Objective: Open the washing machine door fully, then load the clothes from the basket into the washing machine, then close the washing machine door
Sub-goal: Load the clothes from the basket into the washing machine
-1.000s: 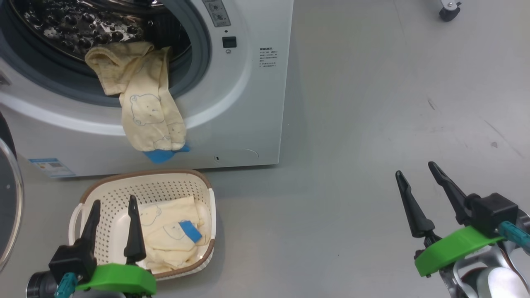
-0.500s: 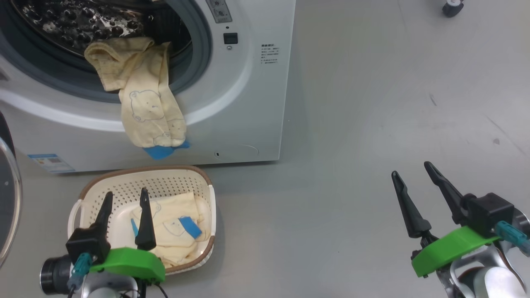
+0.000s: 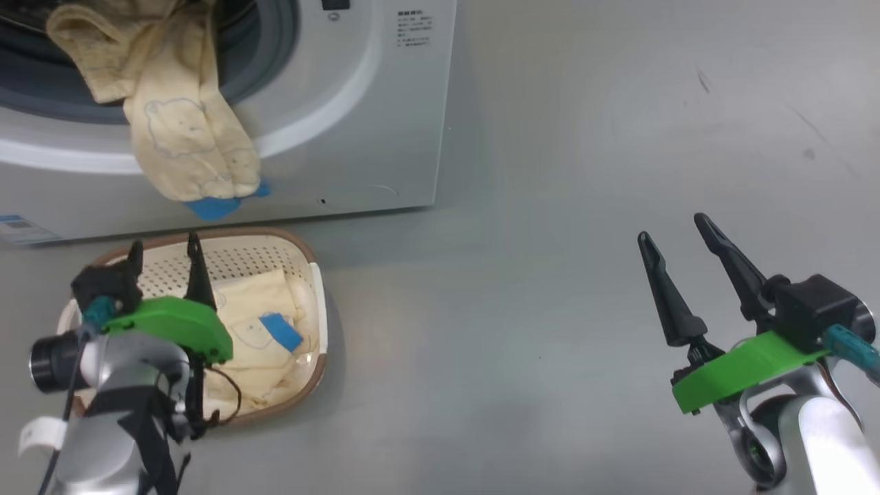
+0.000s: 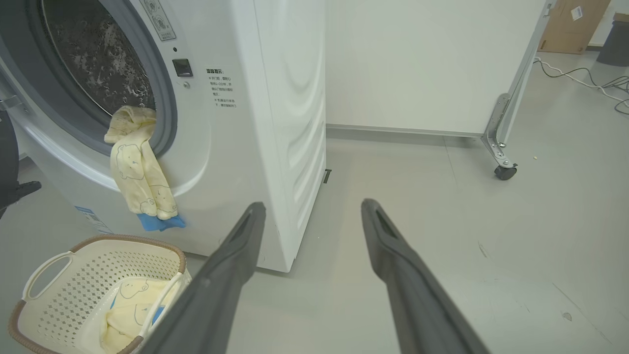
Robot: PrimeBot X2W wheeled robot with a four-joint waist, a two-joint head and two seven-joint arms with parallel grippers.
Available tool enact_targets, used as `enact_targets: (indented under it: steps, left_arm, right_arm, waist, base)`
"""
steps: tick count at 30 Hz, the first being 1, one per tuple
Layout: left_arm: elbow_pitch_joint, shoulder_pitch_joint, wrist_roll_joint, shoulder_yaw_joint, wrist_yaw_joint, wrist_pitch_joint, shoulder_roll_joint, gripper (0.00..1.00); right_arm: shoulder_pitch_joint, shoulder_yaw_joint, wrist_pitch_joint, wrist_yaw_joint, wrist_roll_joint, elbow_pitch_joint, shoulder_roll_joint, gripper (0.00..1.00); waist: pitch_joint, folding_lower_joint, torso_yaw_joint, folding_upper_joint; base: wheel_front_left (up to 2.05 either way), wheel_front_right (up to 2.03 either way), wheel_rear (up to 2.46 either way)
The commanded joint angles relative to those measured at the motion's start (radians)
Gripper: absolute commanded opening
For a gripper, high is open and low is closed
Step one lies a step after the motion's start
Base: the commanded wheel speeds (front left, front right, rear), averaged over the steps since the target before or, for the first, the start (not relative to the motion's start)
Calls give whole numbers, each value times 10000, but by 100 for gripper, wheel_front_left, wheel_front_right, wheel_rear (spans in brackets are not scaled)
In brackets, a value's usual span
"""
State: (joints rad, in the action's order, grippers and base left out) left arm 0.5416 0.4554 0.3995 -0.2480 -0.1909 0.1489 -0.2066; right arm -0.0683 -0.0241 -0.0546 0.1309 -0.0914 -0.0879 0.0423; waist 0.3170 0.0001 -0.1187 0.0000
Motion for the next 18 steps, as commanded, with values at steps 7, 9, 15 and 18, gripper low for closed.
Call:
enact_targets:
  steps: [7,9,15,18]
  left_arm:
    - [2106,2702,381,554,739,-393,-527,100]
    - [2677,3383,482,615,926,-596,-662,100]
    - [4075,5036,736,754,1309,-1281,-1036,100]
    - [4632,5623,828,746,1502,-1654,-1145,100]
  right_arm:
    - [-858,-340,-357,-2,-216,-230,88,100]
    - [-1032,-399,-467,-2,-294,-179,87,100]
    - [-1372,-494,-816,-2,-526,122,83,100]
    - [-1452,-498,-993,-2,-645,294,82,100]
  waist:
    - [1843,-1,-912,0]
    - [2225,-1,-1089,0]
    - [3010,-1,-1508,0]
    - [3194,-1,-1612,0]
  base:
    - [0,0,0]
    - [0,0,0]
    - [0,0,0]
    - [0,0,0]
